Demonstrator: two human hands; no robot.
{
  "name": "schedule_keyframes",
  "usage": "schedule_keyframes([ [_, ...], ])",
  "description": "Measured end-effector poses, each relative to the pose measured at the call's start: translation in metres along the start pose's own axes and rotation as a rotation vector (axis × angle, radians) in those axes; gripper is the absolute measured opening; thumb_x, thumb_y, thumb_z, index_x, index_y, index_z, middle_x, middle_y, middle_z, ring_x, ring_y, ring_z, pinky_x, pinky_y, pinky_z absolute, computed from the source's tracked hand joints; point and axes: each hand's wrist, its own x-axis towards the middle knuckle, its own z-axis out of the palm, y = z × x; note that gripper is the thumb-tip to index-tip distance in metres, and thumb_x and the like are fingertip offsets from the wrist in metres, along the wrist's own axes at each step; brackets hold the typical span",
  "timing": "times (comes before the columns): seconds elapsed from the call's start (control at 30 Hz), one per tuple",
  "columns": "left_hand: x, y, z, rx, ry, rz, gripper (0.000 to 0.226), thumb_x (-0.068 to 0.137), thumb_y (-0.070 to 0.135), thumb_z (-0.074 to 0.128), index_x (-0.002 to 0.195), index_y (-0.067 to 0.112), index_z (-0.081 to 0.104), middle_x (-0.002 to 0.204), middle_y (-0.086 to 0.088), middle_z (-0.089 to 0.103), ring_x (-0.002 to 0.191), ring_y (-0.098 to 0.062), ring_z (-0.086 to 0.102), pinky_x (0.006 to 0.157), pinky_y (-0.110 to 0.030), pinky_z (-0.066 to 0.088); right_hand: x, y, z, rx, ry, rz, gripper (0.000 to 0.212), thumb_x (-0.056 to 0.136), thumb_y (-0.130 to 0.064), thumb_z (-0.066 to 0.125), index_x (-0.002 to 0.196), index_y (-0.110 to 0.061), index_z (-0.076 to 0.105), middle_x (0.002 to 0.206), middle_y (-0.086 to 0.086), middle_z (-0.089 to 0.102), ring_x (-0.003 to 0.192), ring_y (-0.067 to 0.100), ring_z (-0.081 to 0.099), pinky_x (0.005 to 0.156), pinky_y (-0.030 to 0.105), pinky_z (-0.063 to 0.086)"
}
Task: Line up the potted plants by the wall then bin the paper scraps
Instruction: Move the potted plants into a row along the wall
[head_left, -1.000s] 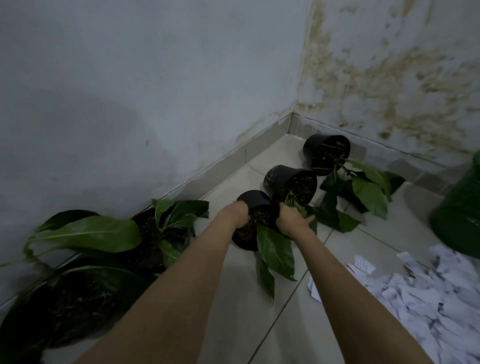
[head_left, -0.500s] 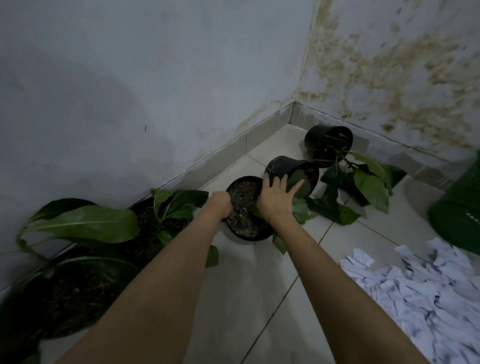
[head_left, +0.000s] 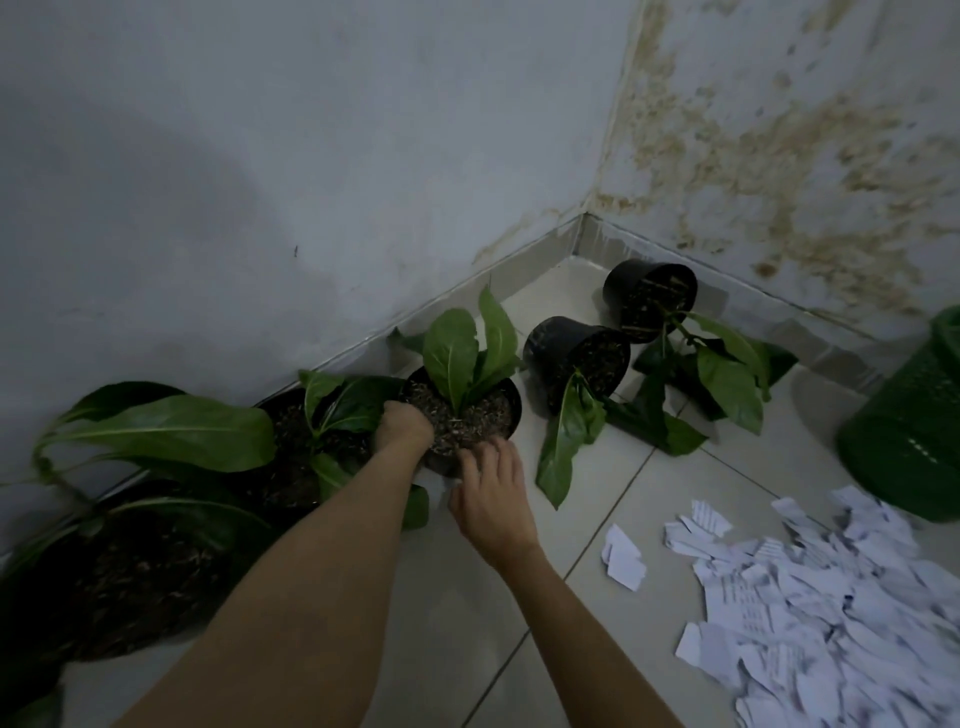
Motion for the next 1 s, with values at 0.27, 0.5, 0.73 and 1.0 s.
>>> schedule_keyframes([
  [0.27,-0.001,0.006,-0.01,0.475,0.007,0.439,0.077,0.092,0.028,0.049,0.143,-0.009,0.005,0.151,-0.027,0.008,0.142,-0.039,0.006,0.115,-0.041,0.018,0.017,0.0,-0.002,0.487,-0.274,0.613,0.108,0.08,-0.046,0.066,0.146,0.005,-0.002,0.152,0.02,0.016,0.143,0.034,0.014,0.116,0.039,0.018],
  [0.5,0.013,-0.006,-0.002,0.574,-0.278,0.353,0.113,0.084,0.061,0.048,0.141,-0.01,-0.019,0.151,-0.027,-0.02,0.141,-0.04,-0.019,0.12,-0.043,-0.001,0.044,0.014,0.016,0.817,-0.271,0.715,0.116,0.059,-0.029,0.086,0.145,-0.003,0.012,0.138,0.02,0.044,0.125,0.036,0.045,0.101,0.045,0.043],
  [0.73,0.02,-0.013,0.007,0.58,-0.165,0.314,0.107,0.088,0.062,0.037,0.14,-0.016,-0.016,0.149,-0.033,-0.018,0.14,-0.043,-0.018,0.118,-0.043,-0.005,0.076,0.029,0.017,0.79,-0.312,0.573,0.112,0.057,-0.026,0.089,0.142,0.001,0.021,0.141,0.018,0.042,0.129,0.035,0.042,0.107,0.04,0.037],
  [1.0,0.021,-0.013,0.011,0.539,-0.006,0.253,0.092,0.095,0.051,0.031,0.139,-0.017,-0.01,0.15,-0.034,-0.013,0.141,-0.044,-0.013,0.118,-0.042,0.0,0.092,0.014,0.026,0.883,-0.283,0.618,0.092,0.071,-0.01,0.078,0.142,-0.002,0.02,0.137,0.02,0.047,0.124,0.037,0.046,0.098,0.036,0.042],
])
